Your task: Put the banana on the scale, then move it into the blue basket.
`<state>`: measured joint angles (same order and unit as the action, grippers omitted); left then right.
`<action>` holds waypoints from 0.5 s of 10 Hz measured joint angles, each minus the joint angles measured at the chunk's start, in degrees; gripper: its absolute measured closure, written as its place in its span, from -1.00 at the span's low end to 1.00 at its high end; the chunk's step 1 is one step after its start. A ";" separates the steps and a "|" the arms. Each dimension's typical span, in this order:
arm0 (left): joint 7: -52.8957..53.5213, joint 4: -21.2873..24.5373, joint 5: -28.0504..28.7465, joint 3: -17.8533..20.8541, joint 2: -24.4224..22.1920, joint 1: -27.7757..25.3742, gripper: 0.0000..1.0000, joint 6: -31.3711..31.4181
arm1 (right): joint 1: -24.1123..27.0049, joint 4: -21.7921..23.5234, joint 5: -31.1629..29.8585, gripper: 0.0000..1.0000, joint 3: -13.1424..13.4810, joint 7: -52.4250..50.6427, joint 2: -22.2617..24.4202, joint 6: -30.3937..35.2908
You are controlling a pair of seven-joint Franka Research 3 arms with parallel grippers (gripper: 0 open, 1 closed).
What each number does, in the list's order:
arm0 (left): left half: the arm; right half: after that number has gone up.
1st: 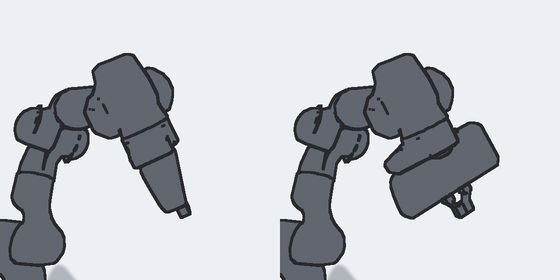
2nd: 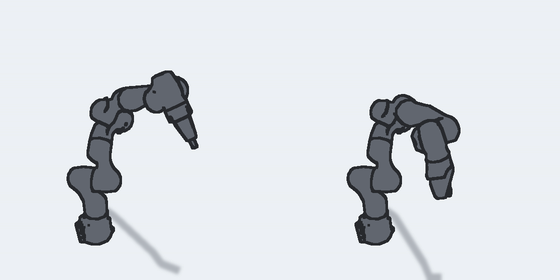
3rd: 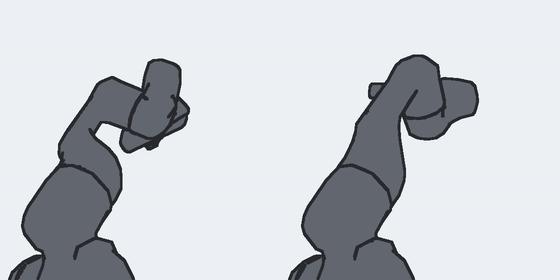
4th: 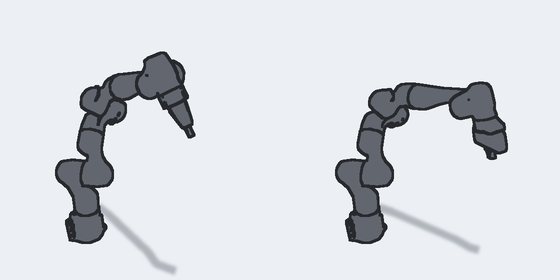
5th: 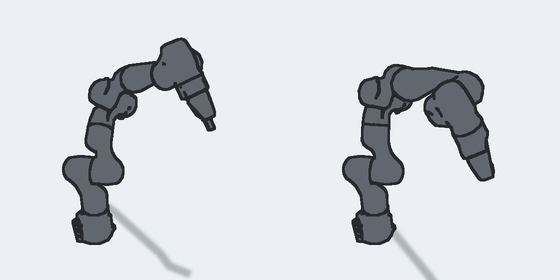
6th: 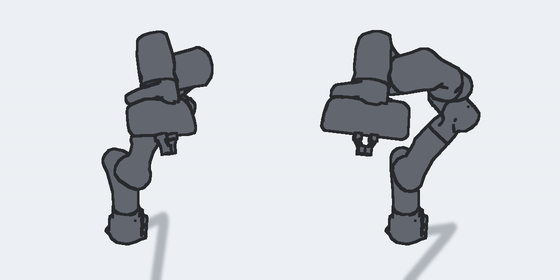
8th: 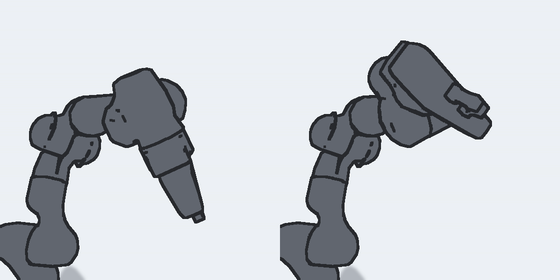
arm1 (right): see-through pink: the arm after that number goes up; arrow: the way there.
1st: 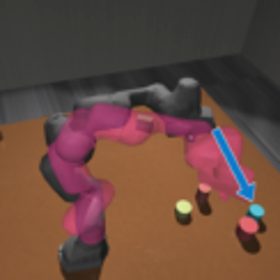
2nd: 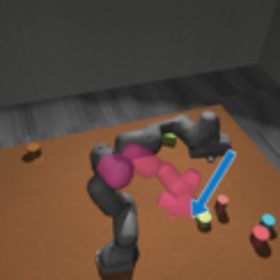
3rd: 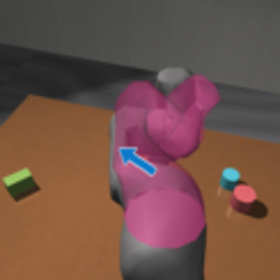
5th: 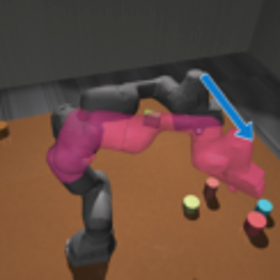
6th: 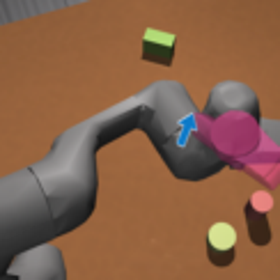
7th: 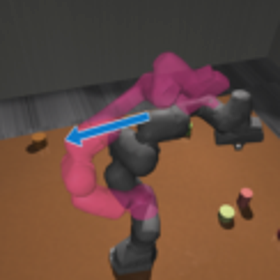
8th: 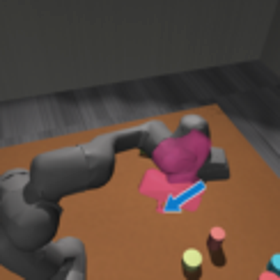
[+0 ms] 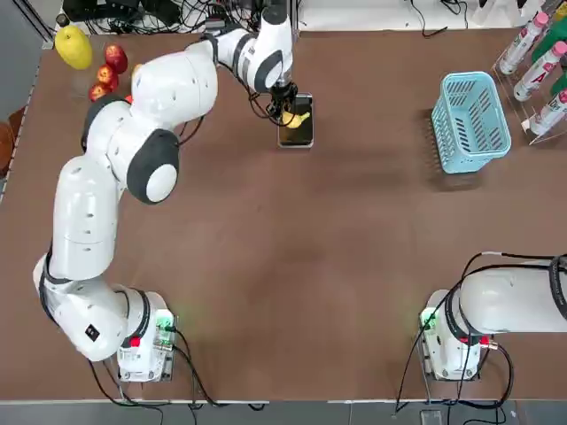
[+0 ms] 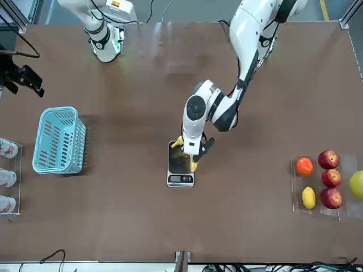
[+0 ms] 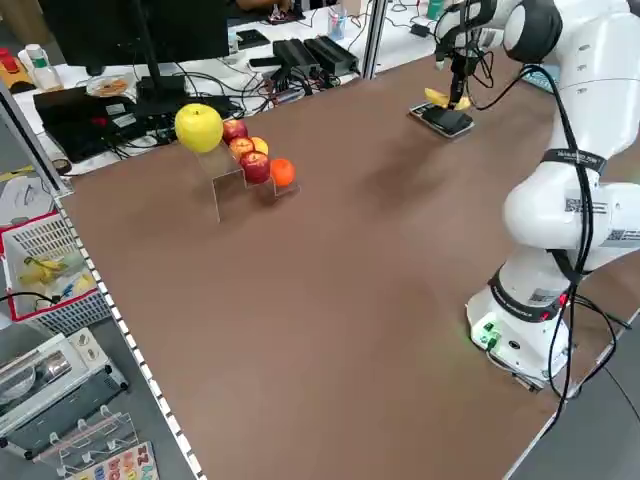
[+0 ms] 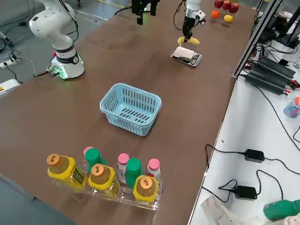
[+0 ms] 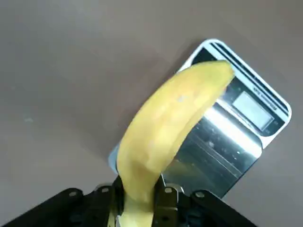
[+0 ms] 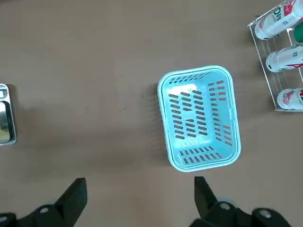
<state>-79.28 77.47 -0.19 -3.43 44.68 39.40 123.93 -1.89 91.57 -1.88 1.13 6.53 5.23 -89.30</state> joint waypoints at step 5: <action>0.00 -1.29 0.00 0.08 3.34 1.69 0.54 4.79 | 0.00 0.00 0.00 -1.00 0.05 0.00 0.00 -0.06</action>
<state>-79.28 76.17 -0.19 -3.35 48.02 41.09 128.72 -1.89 91.57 -1.88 1.18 6.52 5.23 -89.36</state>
